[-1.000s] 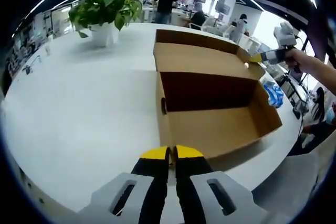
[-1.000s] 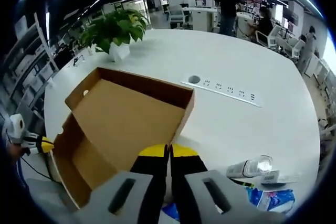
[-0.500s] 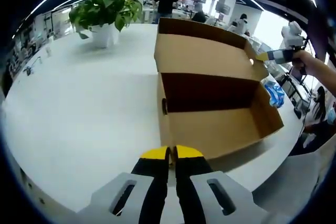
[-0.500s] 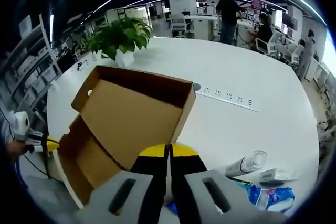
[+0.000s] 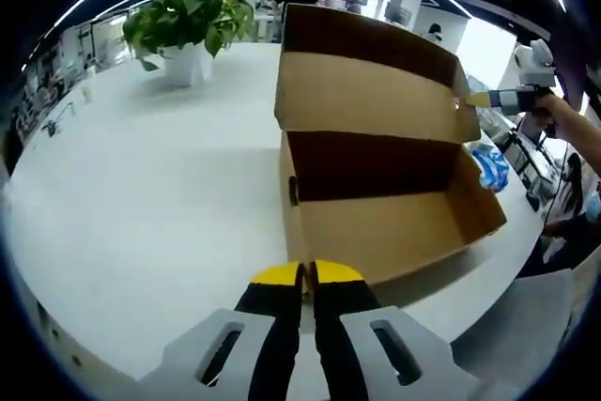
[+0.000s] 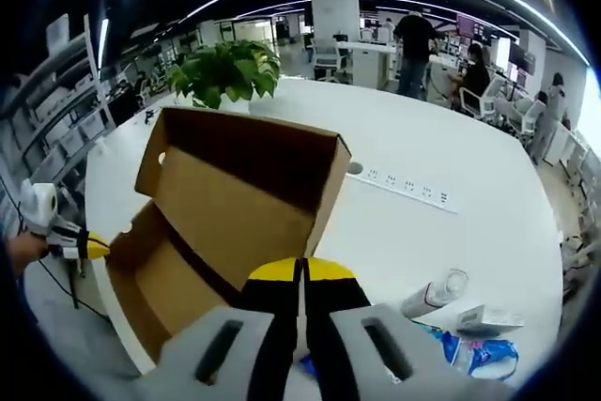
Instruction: Operate the shoe box by opening the lid, removing the specified soft item, and placing it in the target area until the item is outside and the box remains undamaged.
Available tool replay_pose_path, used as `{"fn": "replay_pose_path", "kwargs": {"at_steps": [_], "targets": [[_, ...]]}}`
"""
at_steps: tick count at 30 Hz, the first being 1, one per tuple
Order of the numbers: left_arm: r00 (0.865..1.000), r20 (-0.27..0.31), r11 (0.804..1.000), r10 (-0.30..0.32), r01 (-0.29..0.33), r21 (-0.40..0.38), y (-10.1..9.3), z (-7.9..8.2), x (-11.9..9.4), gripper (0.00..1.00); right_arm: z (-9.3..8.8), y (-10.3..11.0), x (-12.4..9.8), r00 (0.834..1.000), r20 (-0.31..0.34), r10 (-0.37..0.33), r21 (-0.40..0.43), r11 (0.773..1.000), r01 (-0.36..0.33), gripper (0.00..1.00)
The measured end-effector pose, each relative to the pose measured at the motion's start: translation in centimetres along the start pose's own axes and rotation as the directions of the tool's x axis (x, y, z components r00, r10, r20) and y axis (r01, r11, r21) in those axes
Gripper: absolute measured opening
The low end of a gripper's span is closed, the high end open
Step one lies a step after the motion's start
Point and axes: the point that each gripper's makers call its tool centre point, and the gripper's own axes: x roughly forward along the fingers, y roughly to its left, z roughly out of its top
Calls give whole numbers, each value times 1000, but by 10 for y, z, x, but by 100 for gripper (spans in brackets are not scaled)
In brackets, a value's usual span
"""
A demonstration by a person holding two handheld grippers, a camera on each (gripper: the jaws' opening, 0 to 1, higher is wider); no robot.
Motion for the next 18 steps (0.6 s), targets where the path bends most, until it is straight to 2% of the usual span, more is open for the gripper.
{"fn": "replay_pose_path", "kwargs": {"at_steps": [18], "targets": [[1000, 5, 1000, -4, 3, 11, 0, -2, -1, 0, -15, 14, -24, 997, 75, -17, -15, 1000, 18, 0]]}}
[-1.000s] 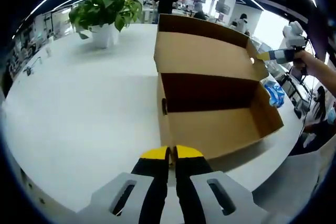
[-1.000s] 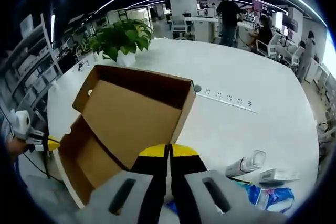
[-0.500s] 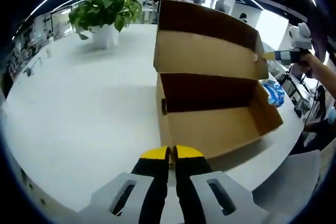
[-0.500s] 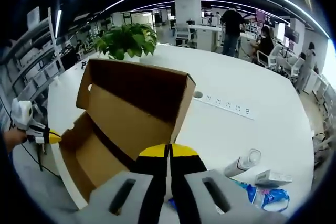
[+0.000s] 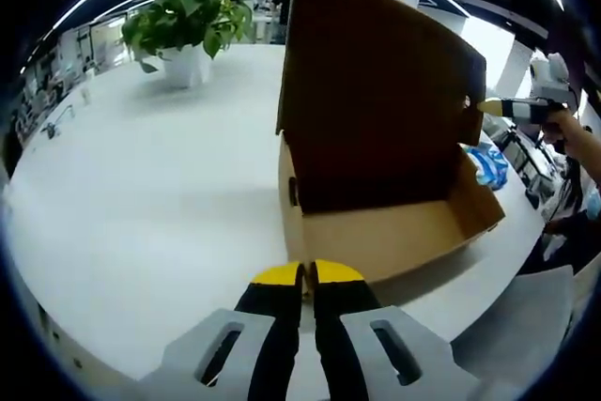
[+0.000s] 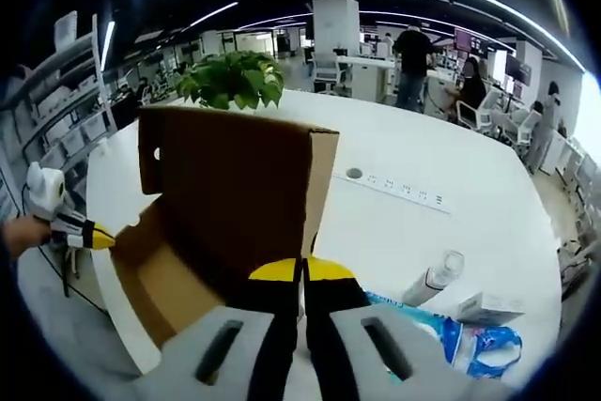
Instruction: Operate the shoe box by opening the lid, removing the specified soft item, and placing it in the target area until the item is outside and the box remains undamaged.
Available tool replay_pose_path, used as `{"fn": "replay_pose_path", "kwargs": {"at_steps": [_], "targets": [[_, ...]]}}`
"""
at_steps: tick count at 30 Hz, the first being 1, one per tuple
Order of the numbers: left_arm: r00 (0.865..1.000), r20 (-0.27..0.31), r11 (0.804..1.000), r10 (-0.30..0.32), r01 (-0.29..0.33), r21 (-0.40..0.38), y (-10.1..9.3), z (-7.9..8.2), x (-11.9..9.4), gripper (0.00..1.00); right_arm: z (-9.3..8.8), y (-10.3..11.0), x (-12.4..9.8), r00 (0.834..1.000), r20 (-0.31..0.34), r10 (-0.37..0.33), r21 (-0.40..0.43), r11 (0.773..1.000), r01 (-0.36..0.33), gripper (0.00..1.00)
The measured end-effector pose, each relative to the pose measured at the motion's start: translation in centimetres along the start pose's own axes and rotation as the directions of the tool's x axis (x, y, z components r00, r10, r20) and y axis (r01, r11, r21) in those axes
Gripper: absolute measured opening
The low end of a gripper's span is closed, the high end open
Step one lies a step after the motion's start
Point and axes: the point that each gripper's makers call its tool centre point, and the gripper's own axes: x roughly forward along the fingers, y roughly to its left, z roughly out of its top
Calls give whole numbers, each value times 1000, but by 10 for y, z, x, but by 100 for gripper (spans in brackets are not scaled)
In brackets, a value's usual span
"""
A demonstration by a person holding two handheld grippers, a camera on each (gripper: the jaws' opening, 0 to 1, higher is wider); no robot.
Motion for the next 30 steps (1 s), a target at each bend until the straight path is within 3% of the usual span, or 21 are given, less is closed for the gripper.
{"fn": "replay_pose_path", "kwargs": {"at_steps": [30], "targets": [[1000, 29, 999, -1, -1, 48, -4, 0, -3, 2, -24, 15, -21, 995, 94, -30, 68, 997, 23, 0]]}}
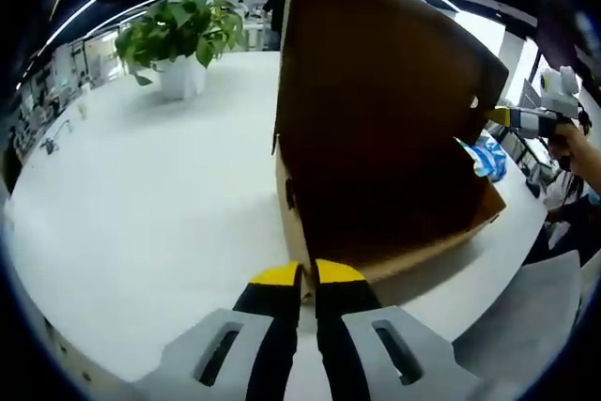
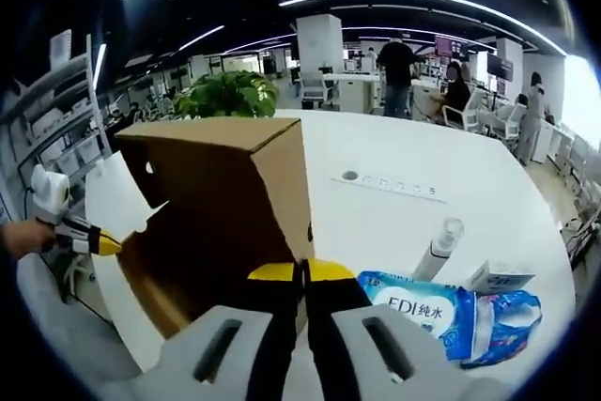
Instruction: Operate the shoe box by opening the lid, removing the specified soft item, and placing it in the target area until the item is outside and the box remains undamaged.
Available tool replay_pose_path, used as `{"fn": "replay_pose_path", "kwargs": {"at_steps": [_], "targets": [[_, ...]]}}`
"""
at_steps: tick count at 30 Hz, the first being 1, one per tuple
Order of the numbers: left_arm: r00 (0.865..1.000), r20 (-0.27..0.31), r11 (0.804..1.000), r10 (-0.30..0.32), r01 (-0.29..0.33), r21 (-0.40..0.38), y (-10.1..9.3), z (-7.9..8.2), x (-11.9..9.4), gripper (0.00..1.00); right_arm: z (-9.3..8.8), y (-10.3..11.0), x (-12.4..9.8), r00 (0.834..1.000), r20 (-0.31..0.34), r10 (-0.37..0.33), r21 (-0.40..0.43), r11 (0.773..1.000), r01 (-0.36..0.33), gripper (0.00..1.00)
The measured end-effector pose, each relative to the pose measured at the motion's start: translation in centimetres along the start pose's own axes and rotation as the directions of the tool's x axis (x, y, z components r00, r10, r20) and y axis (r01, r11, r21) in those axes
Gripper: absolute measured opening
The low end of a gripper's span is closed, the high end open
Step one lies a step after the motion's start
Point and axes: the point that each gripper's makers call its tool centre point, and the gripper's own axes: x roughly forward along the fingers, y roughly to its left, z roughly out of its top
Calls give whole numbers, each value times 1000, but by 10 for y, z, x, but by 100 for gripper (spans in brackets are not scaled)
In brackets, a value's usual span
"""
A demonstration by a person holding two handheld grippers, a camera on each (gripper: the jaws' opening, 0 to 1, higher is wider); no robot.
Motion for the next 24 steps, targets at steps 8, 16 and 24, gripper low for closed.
{"fn": "replay_pose_path", "kwargs": {"at_steps": [8, 16, 24], "targets": [[1000, 23, 1000, 2, -2, 2, 0, 5, -2, 3, -6, 2, -3, 1000, 10, -7, -18, 1000, 7, 1], [996, 88, 999, 13, -16, 32, 1, 24, -11, 14, -12, 5, -6, 1000, 13, -2, -48, 999, 3, 2], [987, 161, 998, 14, -24, 65, 0, 47, -22, 15, -19, 12, -12, 1000, 21, 11, -79, 997, -9, 3]]}}
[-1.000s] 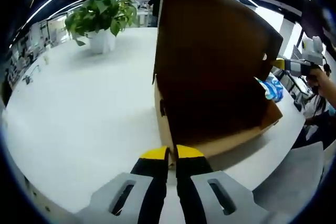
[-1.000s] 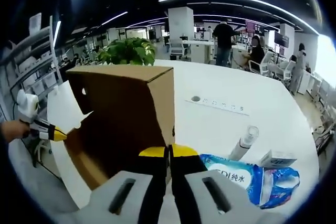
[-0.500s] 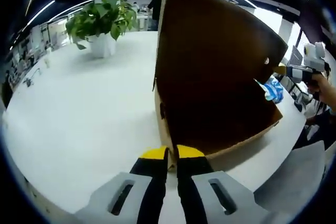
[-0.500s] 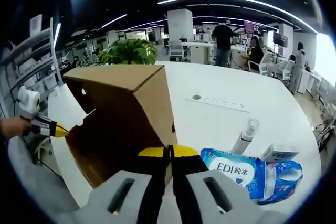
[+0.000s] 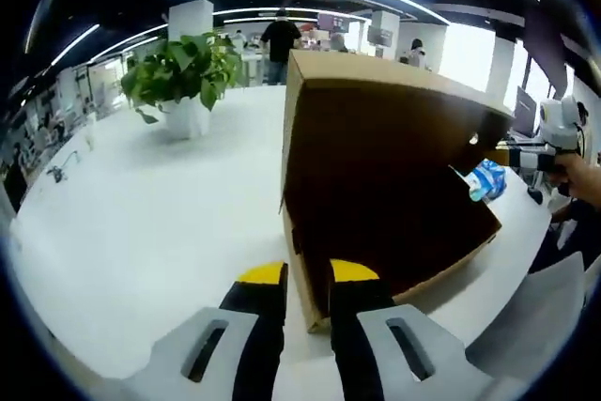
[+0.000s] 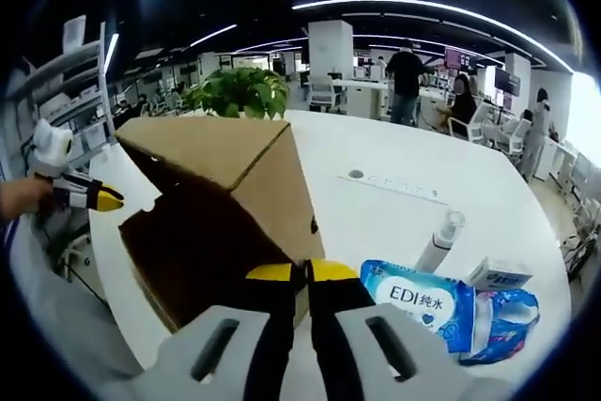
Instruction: Operate the shoe box by opening the lid, removing the specified soft item, and placing it in the target area until the item is outside and the box remains undamaged.
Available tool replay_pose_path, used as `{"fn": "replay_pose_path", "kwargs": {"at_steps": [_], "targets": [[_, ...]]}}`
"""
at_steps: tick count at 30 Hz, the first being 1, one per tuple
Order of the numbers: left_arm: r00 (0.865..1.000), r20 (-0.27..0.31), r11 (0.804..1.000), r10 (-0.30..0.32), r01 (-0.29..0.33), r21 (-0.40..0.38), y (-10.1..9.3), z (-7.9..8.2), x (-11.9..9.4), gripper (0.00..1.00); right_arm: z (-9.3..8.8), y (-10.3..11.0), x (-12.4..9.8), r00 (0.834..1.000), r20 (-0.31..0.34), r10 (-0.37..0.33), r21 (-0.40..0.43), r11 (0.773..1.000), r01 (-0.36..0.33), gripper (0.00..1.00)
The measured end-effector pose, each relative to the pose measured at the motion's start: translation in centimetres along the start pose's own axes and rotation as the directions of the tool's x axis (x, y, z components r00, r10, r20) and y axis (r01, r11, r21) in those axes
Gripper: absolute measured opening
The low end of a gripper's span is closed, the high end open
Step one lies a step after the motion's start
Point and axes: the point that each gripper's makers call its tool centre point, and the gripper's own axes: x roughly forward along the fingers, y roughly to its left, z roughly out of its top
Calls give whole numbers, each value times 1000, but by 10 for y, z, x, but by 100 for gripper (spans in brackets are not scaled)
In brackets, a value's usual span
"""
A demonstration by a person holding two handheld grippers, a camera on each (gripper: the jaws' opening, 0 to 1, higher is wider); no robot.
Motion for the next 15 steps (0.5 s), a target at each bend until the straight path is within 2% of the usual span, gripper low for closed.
{"fn": "replay_pose_path", "kwargs": {"at_steps": [8, 15], "targets": [[999, 50, 999, -6, 4, 40, -1, 16, -8, 18, -9, 10, -7, 999, 5, 32, -32, 999, -32, 6], [999, 46, 997, -15, 11, 79, -6, 12, -10, 19, -19, 19, -13, 998, -1, 66, -58, 996, -66, 10]]}}
